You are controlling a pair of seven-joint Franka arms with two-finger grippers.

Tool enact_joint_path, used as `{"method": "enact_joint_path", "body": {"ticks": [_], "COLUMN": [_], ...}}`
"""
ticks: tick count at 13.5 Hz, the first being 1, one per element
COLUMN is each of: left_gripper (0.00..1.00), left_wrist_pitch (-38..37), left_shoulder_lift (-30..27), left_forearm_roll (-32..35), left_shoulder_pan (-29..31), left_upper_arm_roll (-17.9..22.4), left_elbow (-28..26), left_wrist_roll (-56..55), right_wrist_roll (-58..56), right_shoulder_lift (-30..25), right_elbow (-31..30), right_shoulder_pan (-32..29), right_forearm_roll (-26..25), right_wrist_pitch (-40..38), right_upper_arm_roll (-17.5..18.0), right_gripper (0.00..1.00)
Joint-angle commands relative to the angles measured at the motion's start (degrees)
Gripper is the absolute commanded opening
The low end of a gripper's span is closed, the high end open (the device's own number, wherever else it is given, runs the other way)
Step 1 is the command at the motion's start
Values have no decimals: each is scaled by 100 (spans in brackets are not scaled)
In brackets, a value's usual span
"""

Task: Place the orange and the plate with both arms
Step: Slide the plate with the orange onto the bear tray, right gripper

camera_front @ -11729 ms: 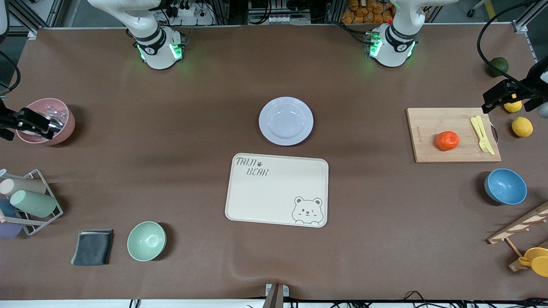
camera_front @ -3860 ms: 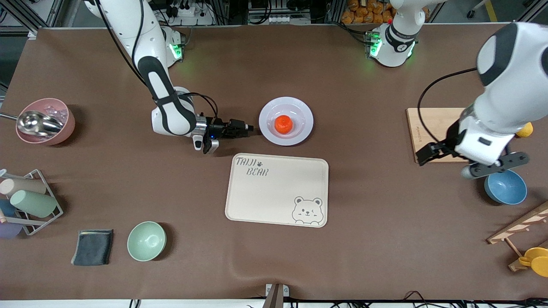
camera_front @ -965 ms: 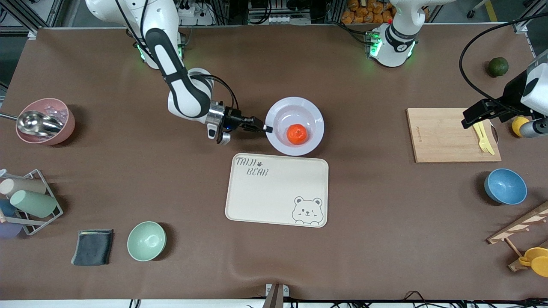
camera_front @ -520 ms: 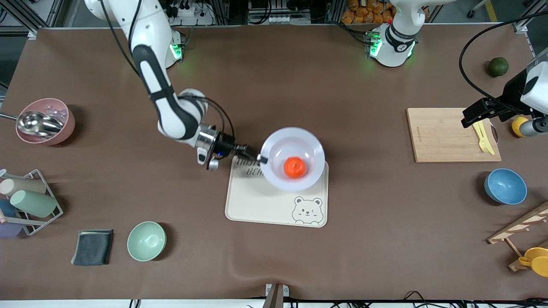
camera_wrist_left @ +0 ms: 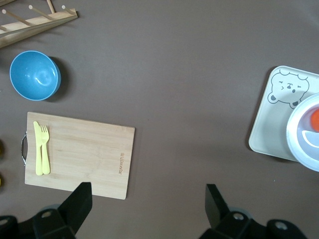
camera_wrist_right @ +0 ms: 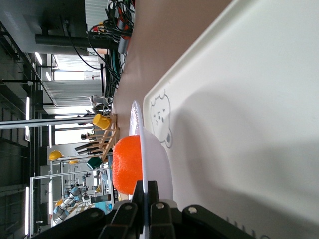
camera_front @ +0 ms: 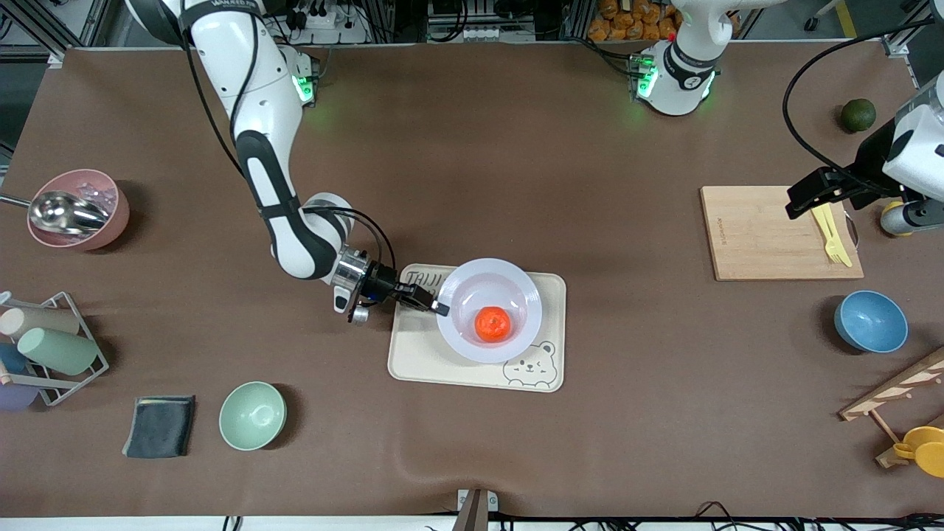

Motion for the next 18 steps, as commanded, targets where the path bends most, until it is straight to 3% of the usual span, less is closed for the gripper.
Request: {"method": "enact_joint_path", "body": {"ticks": [1,6,7,10,11,12,18], "left_gripper": [100,100,100,100,100,100,100], "left_wrist_pitch": [-16,-16,-16,-16,-16,-16,-51], "left_shoulder_lift": [-68,-50,-50,-59,-51,-50,-68], "left_forearm_roll": [-106,-132,-132,-132,-132,-132,-124], "left_shoulder_pan": [0,0,9,9,9,9,0], "left_upper_arm_roll": [-13,-30,-30,-30,-30,-30,-56], "left_elbow": [-84,-75,-75,-75,-58,-66,-40], "left_wrist_roll": [-61,-61,-52,-52,-52,-52,-52], "right_wrist_roll": [-130,-130,-130,-103,-68,-42,203], "right_shoulder_lift": [211,404,414,414,414,405,379], "right_elbow": [216,400,427,436,436,444,497], "right_shoulder_pan": [20,47,47,3,20,20,-137], "right_forearm_roll": [21,65,56,12,12,-40,-864], "right_wrist_pitch": [27,28,28,36,36,80,274], "right_upper_arm_roll": [21,21,21,21,21,12,12], "right_gripper": [0,0,15,19,33,40,44]}}
